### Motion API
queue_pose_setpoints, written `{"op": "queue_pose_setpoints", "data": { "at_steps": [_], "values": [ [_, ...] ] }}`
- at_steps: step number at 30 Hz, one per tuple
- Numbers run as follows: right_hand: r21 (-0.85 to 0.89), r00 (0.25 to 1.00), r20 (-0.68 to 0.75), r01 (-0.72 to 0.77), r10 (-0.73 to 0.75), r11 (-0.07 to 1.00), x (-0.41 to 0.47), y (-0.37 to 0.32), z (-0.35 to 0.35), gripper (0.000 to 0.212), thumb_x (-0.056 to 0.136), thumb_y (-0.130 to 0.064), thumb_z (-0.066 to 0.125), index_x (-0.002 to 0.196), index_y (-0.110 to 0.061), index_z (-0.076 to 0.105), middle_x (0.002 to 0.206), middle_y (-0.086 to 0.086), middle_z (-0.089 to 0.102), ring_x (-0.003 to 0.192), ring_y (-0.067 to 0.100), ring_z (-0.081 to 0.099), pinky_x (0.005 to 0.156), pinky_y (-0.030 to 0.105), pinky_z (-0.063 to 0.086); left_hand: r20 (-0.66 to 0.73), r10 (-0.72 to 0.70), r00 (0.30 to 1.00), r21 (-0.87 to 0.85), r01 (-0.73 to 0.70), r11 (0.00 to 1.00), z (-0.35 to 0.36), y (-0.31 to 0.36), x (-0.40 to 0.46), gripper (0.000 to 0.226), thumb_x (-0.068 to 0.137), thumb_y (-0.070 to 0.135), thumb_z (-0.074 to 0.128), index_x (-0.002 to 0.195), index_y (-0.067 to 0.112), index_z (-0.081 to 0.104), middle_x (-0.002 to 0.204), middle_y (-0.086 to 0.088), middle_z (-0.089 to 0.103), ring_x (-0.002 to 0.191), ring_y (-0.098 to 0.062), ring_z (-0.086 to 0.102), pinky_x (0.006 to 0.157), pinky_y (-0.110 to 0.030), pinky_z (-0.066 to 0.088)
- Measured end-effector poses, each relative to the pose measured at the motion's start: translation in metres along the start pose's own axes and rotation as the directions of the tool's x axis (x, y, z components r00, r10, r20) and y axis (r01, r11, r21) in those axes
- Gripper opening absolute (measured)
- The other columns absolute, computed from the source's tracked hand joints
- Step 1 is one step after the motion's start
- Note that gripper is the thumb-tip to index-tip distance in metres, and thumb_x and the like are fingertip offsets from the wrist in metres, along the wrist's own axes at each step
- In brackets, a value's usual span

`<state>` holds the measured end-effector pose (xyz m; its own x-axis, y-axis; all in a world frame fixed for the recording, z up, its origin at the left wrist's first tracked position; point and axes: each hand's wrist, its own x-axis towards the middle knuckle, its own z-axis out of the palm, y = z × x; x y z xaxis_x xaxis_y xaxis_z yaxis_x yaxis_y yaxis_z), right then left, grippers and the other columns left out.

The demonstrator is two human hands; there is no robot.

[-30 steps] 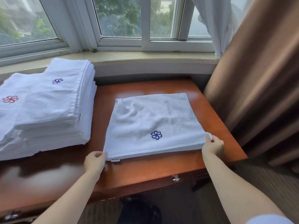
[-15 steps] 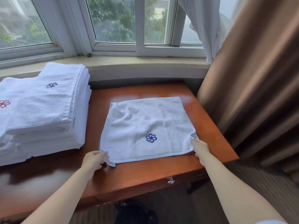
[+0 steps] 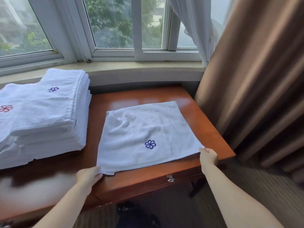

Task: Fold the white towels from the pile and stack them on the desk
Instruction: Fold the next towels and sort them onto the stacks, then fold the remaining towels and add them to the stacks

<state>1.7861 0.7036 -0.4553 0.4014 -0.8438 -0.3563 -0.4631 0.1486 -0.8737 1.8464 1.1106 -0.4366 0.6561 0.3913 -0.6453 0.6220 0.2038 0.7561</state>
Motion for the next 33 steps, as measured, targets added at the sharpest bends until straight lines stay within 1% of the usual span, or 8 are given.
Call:
{"op": "queue_pose_setpoints", "data": {
  "at_steps": [5,8,10,13,17,22,28,33],
  "values": [
    [-0.219,0.980,0.176,-0.055,0.095,0.974,0.007,-0.018,0.017,0.003,0.085,-0.003,0.059,0.085,-0.003,0.062,0.063,0.007,0.058,0.052,0.018,0.056,0.048,0.022,0.041,0.000,0.062,0.998,0.104,-0.062,0.993,0.017,0.018,-0.008,0.022,0.090,0.009,0.058,0.105,-0.004,0.065,0.090,-0.017,0.064,0.080,-0.032,0.060,0.075,-0.034,0.044],
    [-0.156,0.959,0.283,0.083,-0.036,0.984,0.012,-0.069,0.035,0.018,0.090,-0.003,0.054,0.106,-0.004,0.063,0.080,0.013,0.061,0.068,0.027,0.060,0.061,0.030,0.048,0.220,0.136,0.966,-0.114,-0.112,0.987,0.040,0.074,-0.012,0.012,0.098,0.002,0.044,0.101,-0.005,0.054,0.096,-0.020,0.056,0.085,-0.028,0.059,0.073,-0.031,0.053],
    [0.049,0.951,0.124,0.280,-0.284,0.959,0.017,-0.123,0.044,0.025,0.092,-0.014,0.053,0.111,-0.002,0.064,0.103,0.016,0.066,0.093,0.029,0.062,0.083,0.037,0.050,0.196,0.370,0.908,-0.292,-0.306,0.906,0.053,0.122,-0.019,0.018,0.101,0.006,0.040,0.089,0.004,0.054,0.093,-0.016,0.058,0.085,-0.025,0.060,0.068,-0.025,0.057],
    [0.250,0.939,-0.044,0.340,-0.340,0.907,0.020,-0.167,0.054,0.026,0.093,-0.021,0.054,0.111,-0.004,0.062,0.110,0.014,0.067,0.099,0.025,0.063,0.091,0.038,0.052,0.099,0.563,0.820,-0.210,-0.536,0.817,0.061,0.137,-0.022,0.019,0.102,0.016,0.044,0.084,0.013,0.051,0.088,-0.013,0.062,0.079,-0.022,0.065,0.071,-0.030,0.057],
    [0.082,0.988,0.054,0.140,-0.145,0.987,0.020,-0.088,0.053,0.018,0.093,-0.016,0.054,0.098,0.000,0.062,0.088,0.009,0.063,0.086,0.025,0.058,0.075,0.033,0.047,0.066,0.310,0.948,0.019,-0.312,0.950,0.042,0.053,0.014,0.013,0.102,0.011,0.044,0.096,0.002,0.051,0.095,-0.018,0.056,0.071,-0.020,0.061,0.064,-0.027,0.058],
    [-0.097,0.993,0.094,0.083,-0.073,0.992,0.016,-0.021,0.040,0.011,0.092,-0.013,0.054,0.083,-0.007,0.058,0.077,0.003,0.058,0.074,0.023,0.055,0.063,0.028,0.041,0.071,0.170,0.983,0.161,-0.180,0.970,0.008,0.011,0.035,0.013,0.101,0.013,0.047,0.104,0.004,0.054,0.107,-0.021,0.060,0.096,-0.036,0.062,0.090,-0.050,0.052],
    [-0.088,0.993,0.019,0.117,-0.116,0.989,0.009,-0.030,0.036,0.012,0.093,-0.015,0.051,0.093,-0.007,0.060,0.090,0.006,0.060,0.082,0.025,0.057,0.069,0.030,0.044,0.166,0.191,0.967,-0.044,-0.186,0.982,-0.001,0.014,0.021,0.018,0.100,0.004,0.043,0.085,0.006,0.054,0.091,-0.013,0.057,0.079,-0.028,0.061,0.075,-0.041,0.054],
    [-0.188,0.988,-0.017,0.147,-0.153,0.971,0.000,-0.016,0.020,0.012,0.089,-0.011,0.047,0.079,-0.007,0.052,0.077,0.007,0.053,0.072,0.026,0.050,0.056,0.026,0.035,0.213,0.272,0.938,0.049,-0.288,0.956,-0.013,0.000,0.016,0.023,0.093,-0.005,0.040,0.088,-0.006,0.062,0.104,-0.015,0.065,0.094,-0.027,0.063,0.086,-0.044,0.052]
  ]
}}
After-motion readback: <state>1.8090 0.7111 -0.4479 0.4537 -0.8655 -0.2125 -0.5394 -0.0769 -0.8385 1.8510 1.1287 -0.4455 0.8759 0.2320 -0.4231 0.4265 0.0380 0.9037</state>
